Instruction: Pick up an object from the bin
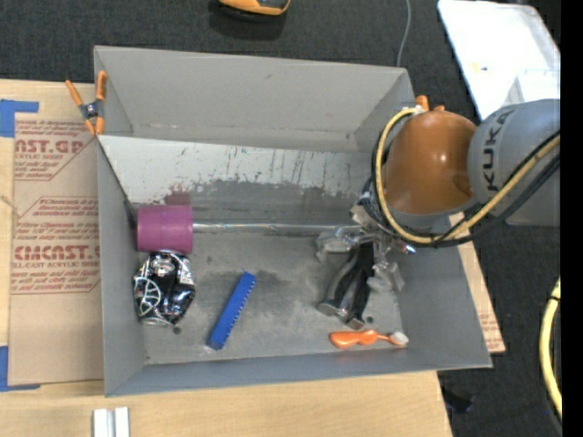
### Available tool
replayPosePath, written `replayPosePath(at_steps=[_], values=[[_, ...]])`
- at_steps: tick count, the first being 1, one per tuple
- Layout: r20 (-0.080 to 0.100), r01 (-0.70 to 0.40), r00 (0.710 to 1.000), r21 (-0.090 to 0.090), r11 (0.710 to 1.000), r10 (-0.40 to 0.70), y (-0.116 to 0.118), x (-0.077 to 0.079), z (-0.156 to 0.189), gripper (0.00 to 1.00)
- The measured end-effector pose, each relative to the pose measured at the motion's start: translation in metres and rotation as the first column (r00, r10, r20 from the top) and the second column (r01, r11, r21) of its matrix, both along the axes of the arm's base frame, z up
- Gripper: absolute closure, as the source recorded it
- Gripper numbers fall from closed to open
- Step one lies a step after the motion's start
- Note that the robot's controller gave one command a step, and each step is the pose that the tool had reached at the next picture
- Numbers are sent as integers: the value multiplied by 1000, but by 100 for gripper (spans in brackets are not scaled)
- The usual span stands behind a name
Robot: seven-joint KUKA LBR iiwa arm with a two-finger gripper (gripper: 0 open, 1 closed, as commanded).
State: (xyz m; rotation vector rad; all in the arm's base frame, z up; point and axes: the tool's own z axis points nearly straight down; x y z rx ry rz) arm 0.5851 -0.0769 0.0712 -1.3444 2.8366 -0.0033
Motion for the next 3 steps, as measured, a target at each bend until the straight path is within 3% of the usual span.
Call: replayPosePath(at_steps=[1,2,3], values=[[16,-289,957,-2,957,289,11,2,4,100],[16,-289,957,-2,957,289,11,2,4,100],[5,-289,957,4,957,289,12,-3,36,100]])
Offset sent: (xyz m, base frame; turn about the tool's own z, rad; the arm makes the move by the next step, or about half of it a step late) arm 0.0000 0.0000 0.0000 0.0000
